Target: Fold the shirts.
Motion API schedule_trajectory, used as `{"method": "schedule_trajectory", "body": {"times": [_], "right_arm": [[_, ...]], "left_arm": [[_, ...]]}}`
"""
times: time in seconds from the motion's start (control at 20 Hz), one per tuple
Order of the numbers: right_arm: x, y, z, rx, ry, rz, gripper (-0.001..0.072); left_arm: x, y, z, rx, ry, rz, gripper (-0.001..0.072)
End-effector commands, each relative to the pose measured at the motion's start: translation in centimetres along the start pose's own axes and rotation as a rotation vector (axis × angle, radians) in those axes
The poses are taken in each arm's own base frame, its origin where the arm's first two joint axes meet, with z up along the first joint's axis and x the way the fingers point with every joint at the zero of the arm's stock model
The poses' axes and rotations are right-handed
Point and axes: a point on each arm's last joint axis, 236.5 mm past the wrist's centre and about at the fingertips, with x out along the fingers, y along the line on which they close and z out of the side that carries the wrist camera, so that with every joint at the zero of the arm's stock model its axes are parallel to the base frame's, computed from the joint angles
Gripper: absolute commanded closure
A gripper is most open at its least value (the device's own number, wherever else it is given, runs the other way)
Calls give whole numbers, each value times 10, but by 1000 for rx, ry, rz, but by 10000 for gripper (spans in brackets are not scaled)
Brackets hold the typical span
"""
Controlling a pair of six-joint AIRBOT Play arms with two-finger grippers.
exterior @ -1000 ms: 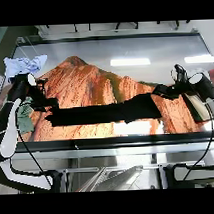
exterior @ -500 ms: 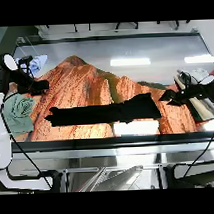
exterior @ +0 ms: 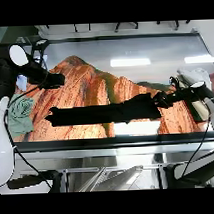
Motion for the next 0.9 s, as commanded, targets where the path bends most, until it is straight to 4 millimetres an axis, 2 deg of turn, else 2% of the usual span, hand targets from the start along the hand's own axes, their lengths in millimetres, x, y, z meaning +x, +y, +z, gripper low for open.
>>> {"method": "schedule_trajectory", "body": {"times": [0.0,0.05,0.1,0.15,0.2,0.35,0.45,0.55,0.65,0.85], "right_arm": [[24,16,-12,-43,72,45,13],[29,21,-14,-56,83,43,19],[31,23,-13,-60,81,37,121],[31,23,-10,-50,70,29,348],[28,25,-8,-57,59,26,699],[0,41,-5,-105,13,9,692],[-30,49,-5,-133,-29,-76,692],[-63,57,-9,-131,-83,-177,691],[-90,74,-14,-136,-144,-230,691],[-120,108,-20,-133,-242,-237,691]], "left_arm": [[-2,-36,4,59,-35,-30,691],[-2,-45,6,64,-48,-38,691],[0,-52,6,72,-48,-44,691],[4,-59,3,89,-32,-48,691],[11,-66,-1,105,-7,-50,691],[39,-93,-9,155,53,-63,691],[65,-125,-16,222,87,-77,691],[97,-166,-26,304,108,-96,691],[129,-205,-36,375,110,-117,691],[192,-258,-70,369,189,-196,691]]}}
